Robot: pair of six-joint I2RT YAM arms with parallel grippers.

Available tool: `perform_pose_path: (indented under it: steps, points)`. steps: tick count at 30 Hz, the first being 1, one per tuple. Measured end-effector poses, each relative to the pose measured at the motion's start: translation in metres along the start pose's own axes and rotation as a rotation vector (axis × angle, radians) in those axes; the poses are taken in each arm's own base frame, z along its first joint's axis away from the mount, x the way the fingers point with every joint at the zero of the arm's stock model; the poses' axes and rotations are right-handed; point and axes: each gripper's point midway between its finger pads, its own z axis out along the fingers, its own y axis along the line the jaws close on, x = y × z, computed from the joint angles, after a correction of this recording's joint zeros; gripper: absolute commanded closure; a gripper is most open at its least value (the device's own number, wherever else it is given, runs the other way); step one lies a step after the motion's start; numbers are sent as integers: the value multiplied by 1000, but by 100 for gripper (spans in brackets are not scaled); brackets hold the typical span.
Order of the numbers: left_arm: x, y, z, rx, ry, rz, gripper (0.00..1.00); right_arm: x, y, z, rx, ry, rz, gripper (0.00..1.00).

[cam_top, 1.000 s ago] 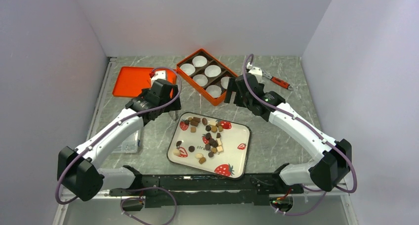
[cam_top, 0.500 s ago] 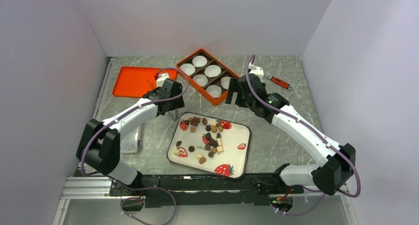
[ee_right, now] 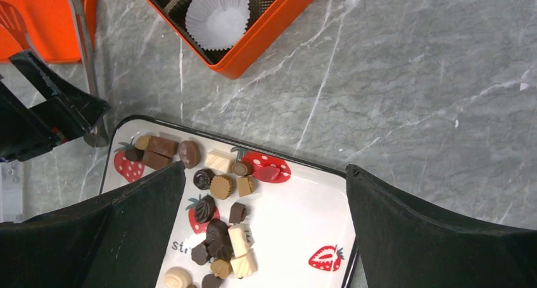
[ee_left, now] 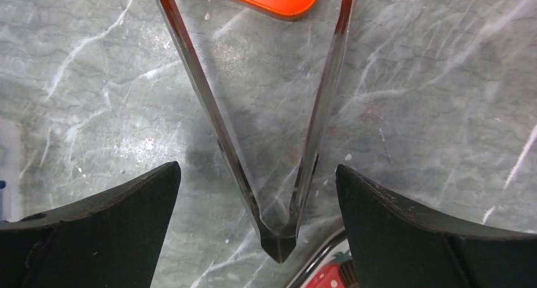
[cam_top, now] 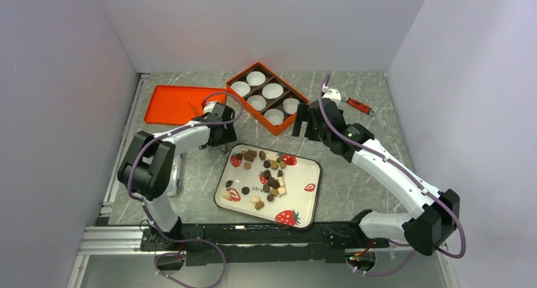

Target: Pack the chocolate

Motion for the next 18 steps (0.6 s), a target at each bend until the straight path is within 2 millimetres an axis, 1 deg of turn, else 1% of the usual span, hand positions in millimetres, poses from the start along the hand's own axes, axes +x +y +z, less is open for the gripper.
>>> perform_pose_path:
  steps: [5, 8, 12, 18]
  points:
    - [3, -1, 16, -10, 26, -3, 1, 2, -3, -1, 3, 0, -1, 0]
    - [-3, -5, 21, -9, 19, -10, 1, 3, -4, -1, 5, 1, -4, 0]
    - [-10, -8, 26, -5, 6, -21, 6, 3, -5, 1, 5, -1, -5, 0]
    - [-17, -7, 31, -22, -3, -21, 14, 7, -5, 2, 0, 9, -7, 0]
